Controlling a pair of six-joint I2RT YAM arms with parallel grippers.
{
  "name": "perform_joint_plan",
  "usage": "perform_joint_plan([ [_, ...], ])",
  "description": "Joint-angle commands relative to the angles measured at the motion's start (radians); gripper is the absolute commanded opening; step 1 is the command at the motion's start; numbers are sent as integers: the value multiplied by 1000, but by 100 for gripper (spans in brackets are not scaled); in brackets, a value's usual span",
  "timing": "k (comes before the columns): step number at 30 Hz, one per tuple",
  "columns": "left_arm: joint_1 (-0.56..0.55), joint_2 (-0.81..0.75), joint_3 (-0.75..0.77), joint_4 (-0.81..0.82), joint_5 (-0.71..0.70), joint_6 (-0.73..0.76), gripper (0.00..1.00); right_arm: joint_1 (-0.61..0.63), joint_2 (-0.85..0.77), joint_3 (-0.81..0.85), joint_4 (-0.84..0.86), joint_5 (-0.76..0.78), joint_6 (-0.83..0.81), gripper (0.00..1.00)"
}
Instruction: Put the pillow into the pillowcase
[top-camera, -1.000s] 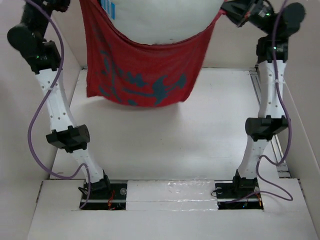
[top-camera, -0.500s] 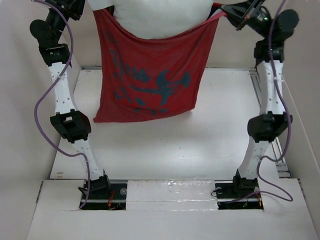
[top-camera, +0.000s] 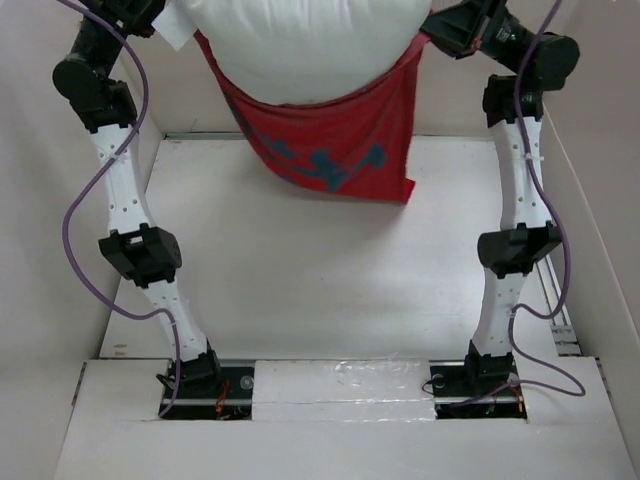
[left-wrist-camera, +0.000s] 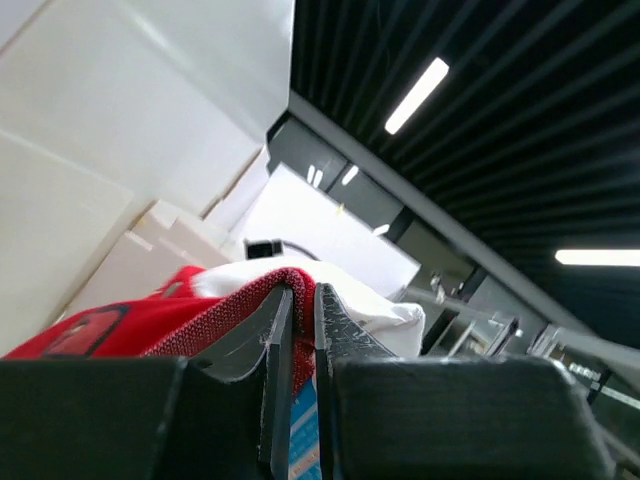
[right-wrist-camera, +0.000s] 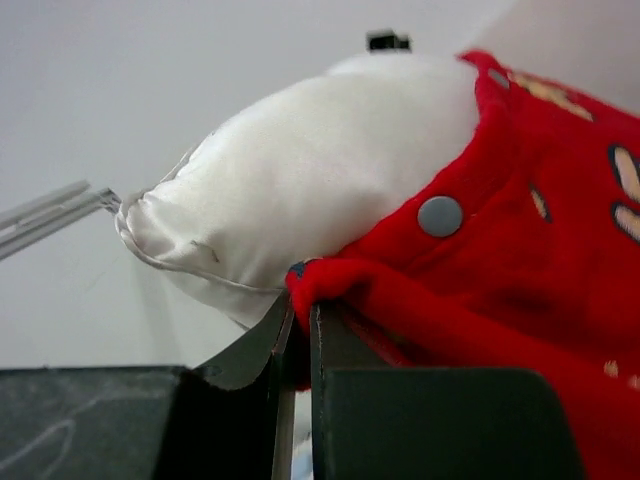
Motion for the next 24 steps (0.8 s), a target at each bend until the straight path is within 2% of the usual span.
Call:
perform_joint_plan([
  [1,10,-92,-85,350,35,-251,0,24,-80,-131,126,-184,-16,0],
  [2,-2,-175,-151,387,75,-251,0,24,-109,-174,152,-229,38,0],
  [3,-17,-226,-230,462,168,-251,0,42,-126,-241,450,-253,162,0],
  [4,-46,-247,-318,552,268,-300,0,73,-174,-432,795,-198,415,0],
  [5,-68,-248,-318,553,269,-358,0,73,-206,-519,798,-197,418,0],
  [6,-82,-295,-355,736,278,-442,0,87,-246,-596,858,-215,421,0],
  [7,-82,-330,-481,807,264,-523,0,116,-301,-689,837,-238,346,0],
  [8,-82,-356,-507,825,264,-576,0,128,-367,-913,752,-238,235,0],
  [9,-82,-399,-516,825,264,-576,0,140,-500,-996,582,-238,-120,0],
  [10,-82,-424,-516,757,264,-552,0,141,-552,-1042,105,-217,-343,0],
  [12,-82,-467,-538,655,295,-465,0,165,-610,-1049,-283,-110,-699,0],
  [13,-82,-511,-561,603,295,-404,0,165,-610,-1049,-379,-91,-822,0],
  [16,-82,-638,-766,543,307,-336,0,176,-587,-1124,-435,-56,-860,0],
  [18,-82,-746,-924,-22,321,134,0,176,-587,-1136,-614,75,-953,0],
  [19,-82,-796,-912,-406,259,432,0,176,-597,-1150,-648,102,-989,0],
  [20,-82,-818,-874,-943,91,665,0,176,-597,-1164,-648,102,-1004,0],
  [21,-82,-818,-860,-1032,68,915,0,176,-610,-1175,-648,102,-1015,0],
  [23,-82,-826,-999,-1045,106,961,0,176,-640,-1195,-665,122,-1058,0],
  [24,-82,-853,-1109,-886,119,936,0,176,-650,-1195,-730,143,-1088,0],
])
